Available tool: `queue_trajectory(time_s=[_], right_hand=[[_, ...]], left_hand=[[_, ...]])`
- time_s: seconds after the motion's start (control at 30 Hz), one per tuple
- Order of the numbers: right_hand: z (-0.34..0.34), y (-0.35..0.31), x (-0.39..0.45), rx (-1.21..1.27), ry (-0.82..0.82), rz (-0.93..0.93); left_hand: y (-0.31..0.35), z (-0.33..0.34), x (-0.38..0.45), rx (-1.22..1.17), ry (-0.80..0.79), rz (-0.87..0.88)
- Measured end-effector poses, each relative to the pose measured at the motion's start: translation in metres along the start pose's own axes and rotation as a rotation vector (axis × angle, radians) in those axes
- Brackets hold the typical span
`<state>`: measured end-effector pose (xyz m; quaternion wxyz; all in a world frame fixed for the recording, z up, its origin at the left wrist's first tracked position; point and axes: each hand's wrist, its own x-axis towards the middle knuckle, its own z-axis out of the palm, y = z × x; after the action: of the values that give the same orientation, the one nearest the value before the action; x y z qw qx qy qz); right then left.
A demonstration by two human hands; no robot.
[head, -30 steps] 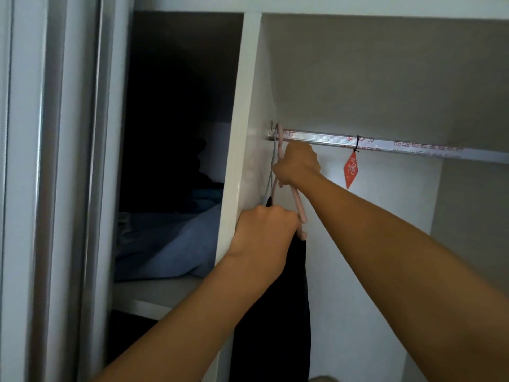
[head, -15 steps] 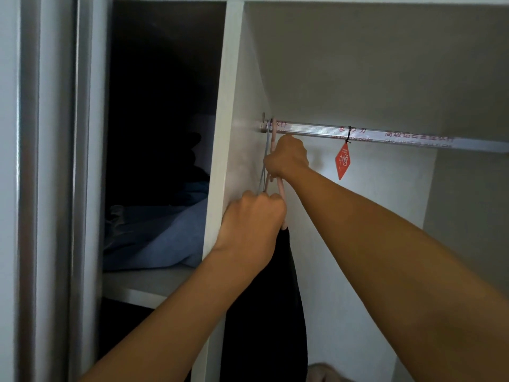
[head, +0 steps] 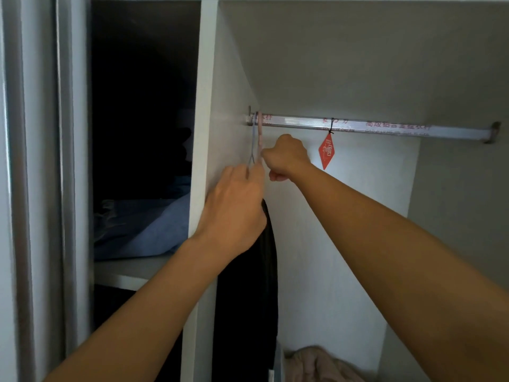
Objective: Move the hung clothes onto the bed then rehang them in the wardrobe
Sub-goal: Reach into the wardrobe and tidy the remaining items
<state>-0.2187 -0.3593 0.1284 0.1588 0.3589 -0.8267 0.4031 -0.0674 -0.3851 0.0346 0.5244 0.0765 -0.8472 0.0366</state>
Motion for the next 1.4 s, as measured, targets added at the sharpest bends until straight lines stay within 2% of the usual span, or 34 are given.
queue_trajectory(time_s=[0.1,0.17,0.23,0.4,0.53,0.6,0.77,0.97,1.1,1.23,1.4], right_hand=[[-0.009,0.016,-0.024,0.009,-0.035,0.01],[-0.012,0.033,-0.04,-0.028,-0.058,0.032],[-0.013,0.05,-0.06,-0.106,-0.097,0.046],[-0.02,0.088,-0.125,-0.249,-0.249,0.024],[-0.026,0.106,-0.198,-0.24,-0.427,-0.029],[-0.034,0.108,-0.236,-0.237,-0.465,-0.044],[-0.044,0.116,-0.31,-0.335,-0.44,0.07],[-0.052,0.107,-0.396,-0.408,-0.364,0.291],[-0.072,0.094,-0.456,-0.449,-0.334,0.425],[-0.099,0.087,-0.516,-0.495,-0.281,0.567],[-0.134,0.077,-0.596,-0.521,-0.128,0.734]], left_hand=[[0.008,-0.009,-0.014,-0.165,0.047,-0.043],[0.013,-0.009,-0.03,-0.184,0.024,-0.049],[0.018,-0.006,-0.046,-0.147,-0.047,-0.034],[0.033,0.0,-0.066,-0.082,-0.358,-0.003],[0.044,0.006,-0.083,-0.141,-0.477,-0.014],[0.051,0.008,-0.091,-0.201,-0.505,0.0],[0.073,0.001,-0.127,-0.418,-0.645,0.074],[0.084,-0.001,-0.172,-0.491,-0.92,0.145],[0.114,-0.018,-0.197,-0.588,-1.061,0.222],[0.156,-0.038,-0.22,-0.671,-1.074,0.38],[0.227,-0.067,-0.251,-0.797,-1.113,0.532]])
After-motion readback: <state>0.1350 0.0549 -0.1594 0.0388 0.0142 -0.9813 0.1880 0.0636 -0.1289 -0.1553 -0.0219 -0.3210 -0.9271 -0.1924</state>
